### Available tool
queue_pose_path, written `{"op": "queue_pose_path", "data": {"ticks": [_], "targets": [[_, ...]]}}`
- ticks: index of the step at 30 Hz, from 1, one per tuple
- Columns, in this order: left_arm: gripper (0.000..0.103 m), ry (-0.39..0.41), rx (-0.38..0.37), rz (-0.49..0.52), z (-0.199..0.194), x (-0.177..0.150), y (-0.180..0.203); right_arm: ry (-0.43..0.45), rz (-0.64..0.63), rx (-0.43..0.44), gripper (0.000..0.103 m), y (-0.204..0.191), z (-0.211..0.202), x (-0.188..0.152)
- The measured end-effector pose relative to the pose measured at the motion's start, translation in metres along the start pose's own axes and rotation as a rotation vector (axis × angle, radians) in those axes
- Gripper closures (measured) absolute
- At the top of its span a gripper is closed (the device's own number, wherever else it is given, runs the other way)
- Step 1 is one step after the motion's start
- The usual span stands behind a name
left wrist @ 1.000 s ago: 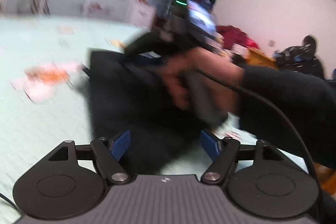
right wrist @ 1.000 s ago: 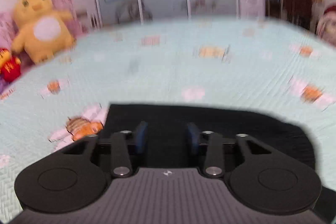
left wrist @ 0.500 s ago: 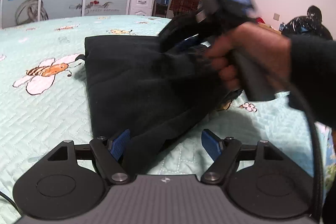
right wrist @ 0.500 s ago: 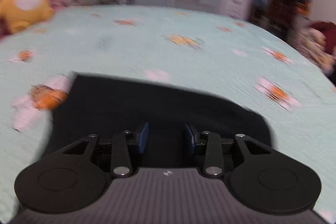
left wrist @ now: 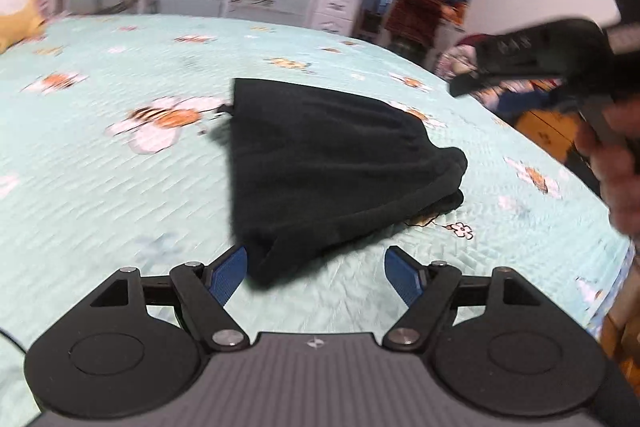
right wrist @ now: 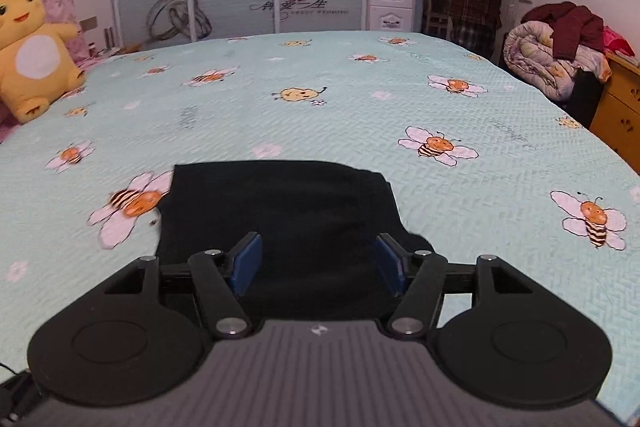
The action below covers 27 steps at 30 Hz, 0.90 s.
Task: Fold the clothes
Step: 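Open both grippers and withdraw from the folded black bundle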
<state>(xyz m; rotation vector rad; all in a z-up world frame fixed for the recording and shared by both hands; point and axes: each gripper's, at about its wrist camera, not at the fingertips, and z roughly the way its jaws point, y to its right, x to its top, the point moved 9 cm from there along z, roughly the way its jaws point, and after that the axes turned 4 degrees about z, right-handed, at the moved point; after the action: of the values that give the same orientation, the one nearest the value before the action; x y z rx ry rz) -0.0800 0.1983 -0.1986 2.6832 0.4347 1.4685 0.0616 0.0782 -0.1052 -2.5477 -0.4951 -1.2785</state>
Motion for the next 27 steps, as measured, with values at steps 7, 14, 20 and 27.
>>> {"op": "queue_pose_path", "data": {"ticks": [7,14,20,27], "targets": [[0.024,0.056,0.059,-0.013,-0.062,0.025,0.003,0.012,0.017,0.039,0.035,-0.014,-0.054,-0.007],[0.024,0.129,0.054,0.027,-0.110,0.046,0.029,0.079,0.031,0.069,0.030,-0.013,-0.103,0.001],[0.024,0.177,0.062,0.078,-0.136,0.056,0.049,0.120,0.034,0.074,0.029,-0.005,-0.130,0.005],[0.023,0.216,0.071,0.101,-0.157,0.066,0.060,0.149,0.048,0.088,0.029,0.001,-0.149,0.006]]}}
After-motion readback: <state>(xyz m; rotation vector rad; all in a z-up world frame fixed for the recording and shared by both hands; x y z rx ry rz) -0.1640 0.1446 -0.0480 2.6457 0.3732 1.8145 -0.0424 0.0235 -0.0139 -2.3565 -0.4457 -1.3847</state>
